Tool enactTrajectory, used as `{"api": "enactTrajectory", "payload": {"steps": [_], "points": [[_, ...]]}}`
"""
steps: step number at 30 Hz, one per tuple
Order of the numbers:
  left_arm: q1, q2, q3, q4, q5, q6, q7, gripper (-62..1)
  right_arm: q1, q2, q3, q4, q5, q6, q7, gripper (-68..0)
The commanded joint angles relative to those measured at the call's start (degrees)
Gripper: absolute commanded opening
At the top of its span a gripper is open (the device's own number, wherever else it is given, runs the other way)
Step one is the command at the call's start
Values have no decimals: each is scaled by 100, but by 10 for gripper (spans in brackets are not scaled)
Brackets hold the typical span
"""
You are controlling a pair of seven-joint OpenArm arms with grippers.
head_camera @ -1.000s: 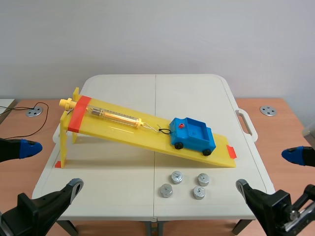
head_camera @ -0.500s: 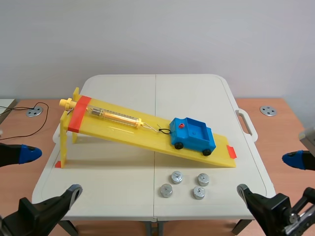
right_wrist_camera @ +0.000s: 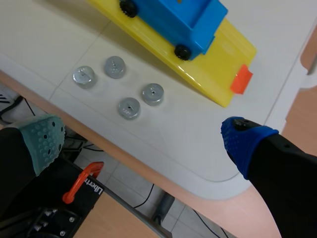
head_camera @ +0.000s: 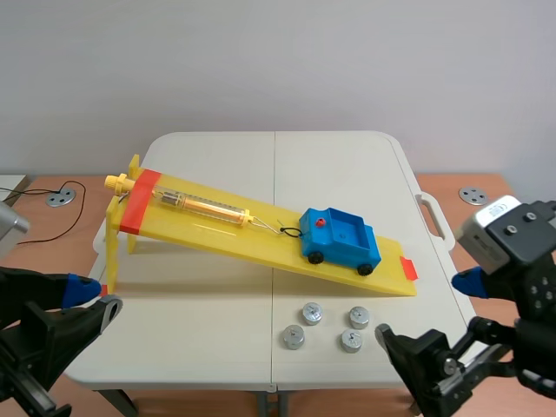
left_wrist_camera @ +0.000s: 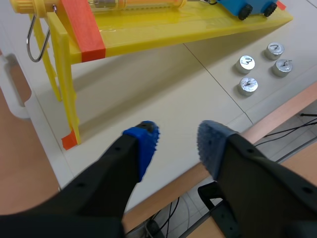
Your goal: Place the four metal weights on the blue cart on the ramp.
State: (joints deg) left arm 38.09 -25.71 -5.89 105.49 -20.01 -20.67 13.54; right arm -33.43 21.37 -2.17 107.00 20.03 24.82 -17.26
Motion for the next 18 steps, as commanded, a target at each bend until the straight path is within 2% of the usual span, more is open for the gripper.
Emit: {"api": "enactTrajectory", "payload": {"steps": [1,6,12,18], "points": [[-17,92,-90,396,-435,-118,-592,-461,411,17,-79,273,24,72,575,-38],[-17,225,-87,280,-424,-116,-592,-563,758,-129,-483,-9,-81,74,555,-146],[-17,319,-87,212,-424,-116,-483,-569,1193,-367,-922,-413,-83,74,448,-259],[-17,317,-87,212,-424,-116,-442,-569,1622,-730,-1340,-734,-601,50,249,-286]]}}
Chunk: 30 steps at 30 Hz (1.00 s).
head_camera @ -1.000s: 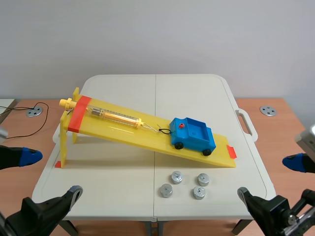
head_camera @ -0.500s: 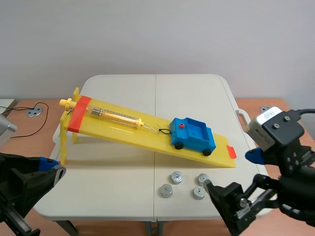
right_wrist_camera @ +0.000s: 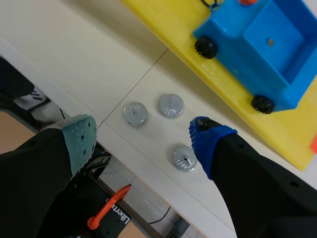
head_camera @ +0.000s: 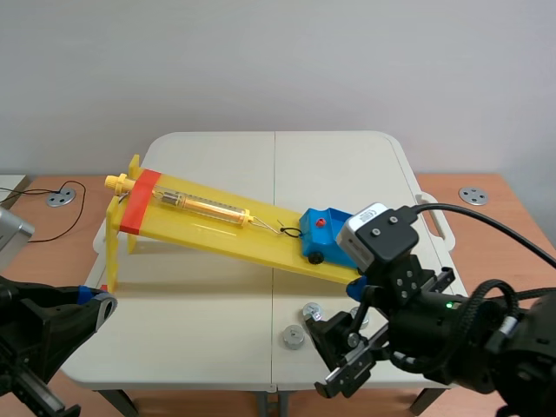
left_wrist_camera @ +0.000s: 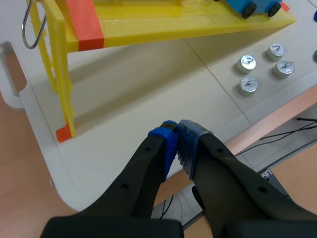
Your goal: Place the four metal weights on the blue cart on the ramp.
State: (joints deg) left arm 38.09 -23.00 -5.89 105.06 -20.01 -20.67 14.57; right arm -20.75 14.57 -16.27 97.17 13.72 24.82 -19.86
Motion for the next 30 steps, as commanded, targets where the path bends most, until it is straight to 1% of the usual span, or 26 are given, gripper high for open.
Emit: {"api": "enactTrajectory", "payload": {"steps": [1,5,8,10,13,19,23,30], "points": [[-17,46,-87,256,-424,-116,-544,-569,420,-103,-2,186,-66,46,509,-298],[-17,44,-87,256,-424,-116,-522,-569,669,-304,-297,-120,-352,-50,514,-311],[-17,46,-87,256,-424,-116,-505,-569,831,-444,-507,-356,-522,-232,516,-311],[-17,46,-87,256,-424,-116,-487,-569,920,-527,-632,-503,-682,-411,540,-311],[-17,46,-87,256,-424,-116,-452,-569,1047,-621,-798,-708,-824,-505,612,-311],[-17,46,-87,256,-424,-116,-442,-569,1281,-807,-1099,-1128,-1119,-907,678,-312],[-17,44,-87,256,-424,-116,-442,-569,1425,-887,-1241,-1379,-1204,-925,743,-314],[-17,44,-87,256,-424,-116,-442,-569,1593,-955,-1425,-1720,-1248,-1167,785,-318]]}}
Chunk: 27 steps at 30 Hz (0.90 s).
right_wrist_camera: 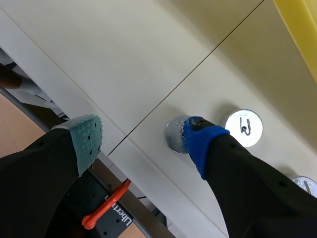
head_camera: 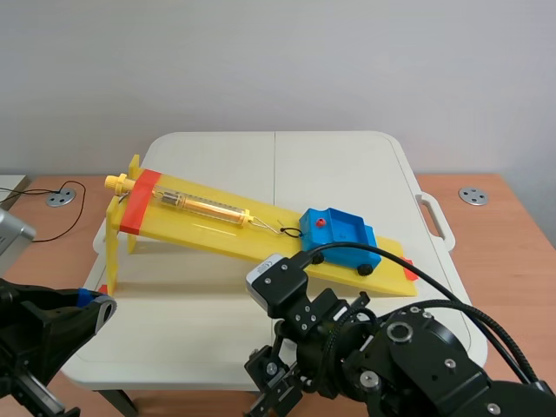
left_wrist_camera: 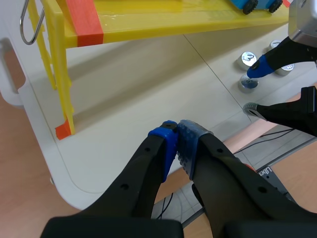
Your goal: Place the four metal weights on the blue cart on the ramp.
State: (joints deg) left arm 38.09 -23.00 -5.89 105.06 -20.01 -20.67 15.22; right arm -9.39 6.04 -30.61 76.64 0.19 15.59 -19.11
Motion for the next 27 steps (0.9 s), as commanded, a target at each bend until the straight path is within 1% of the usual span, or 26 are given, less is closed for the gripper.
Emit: {"api": "enactTrajectory", "payload": {"steps": [1,10,13,15,21,24,25,27], "points": [[-17,46,-87,256,-424,-116,-507,-569,476,-103,0,286,57,-258,750,-318],[-17,46,-87,256,-424,-116,-507,-569,542,-164,-22,-96,2,-254,815,-333],[-17,46,-87,256,-424,-116,-507,-569,542,-160,-22,-151,2,-254,809,-371],[-17,46,-87,256,-424,-116,-507,-569,542,-160,-22,-170,2,-256,772,-407],[-17,44,-87,256,-424,-116,-507,-569,540,-142,-22,-173,2,-254,588,-559],[-17,44,-87,256,-424,-116,-507,-569,540,-98,-22,-173,2,-254,505,-656],[-17,44,-87,256,-424,-116,-507,-569,540,-70,-22,-173,2,-254,507,-671],[-17,44,-87,256,-424,-116,-507,-569,540,-15,-20,-170,4,-254,507,-669]]}}
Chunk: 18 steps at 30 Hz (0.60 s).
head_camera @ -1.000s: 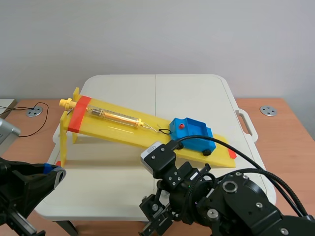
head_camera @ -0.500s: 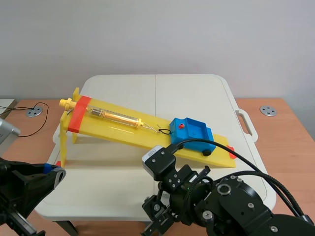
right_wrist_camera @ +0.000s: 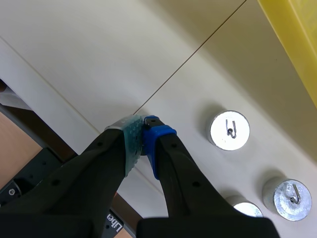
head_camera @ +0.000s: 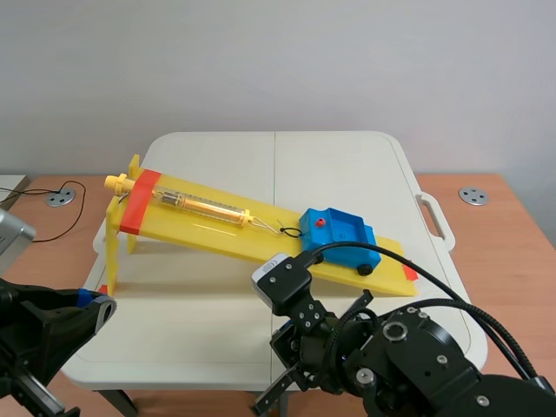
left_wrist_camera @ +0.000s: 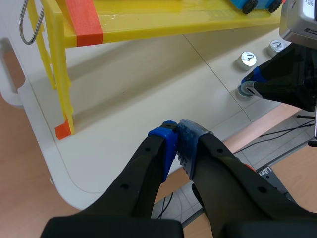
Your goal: Place the four metal weights on the blue cart on the ramp.
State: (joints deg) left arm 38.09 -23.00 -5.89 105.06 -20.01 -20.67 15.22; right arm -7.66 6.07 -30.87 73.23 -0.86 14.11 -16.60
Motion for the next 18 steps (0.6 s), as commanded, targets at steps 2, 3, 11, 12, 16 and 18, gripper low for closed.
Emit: {"api": "enactTrajectory", "payload": {"steps": [2,3,11,12,16,18], "points": [[-17,44,-87,256,-424,-116,-507,-569,365,79,15,221,186,-105,313,-669],[-17,44,-87,256,-424,-116,-507,-569,354,142,17,289,306,-105,319,-669],[-17,44,-87,256,-424,-116,-505,-569,-293,737,470,1923,1005,-103,-7,-669],[-17,44,-87,256,-424,-116,-505,-569,-420,809,579,2144,1106,-101,-39,-669],[-17,44,-87,256,-424,-116,-505,-569,-942,1034,1093,2959,1475,-101,-199,-669],[-17,44,-87,256,-424,-116,-507,-569,-1165,1095,1410,3324,1716,-79,-282,-669]]}}
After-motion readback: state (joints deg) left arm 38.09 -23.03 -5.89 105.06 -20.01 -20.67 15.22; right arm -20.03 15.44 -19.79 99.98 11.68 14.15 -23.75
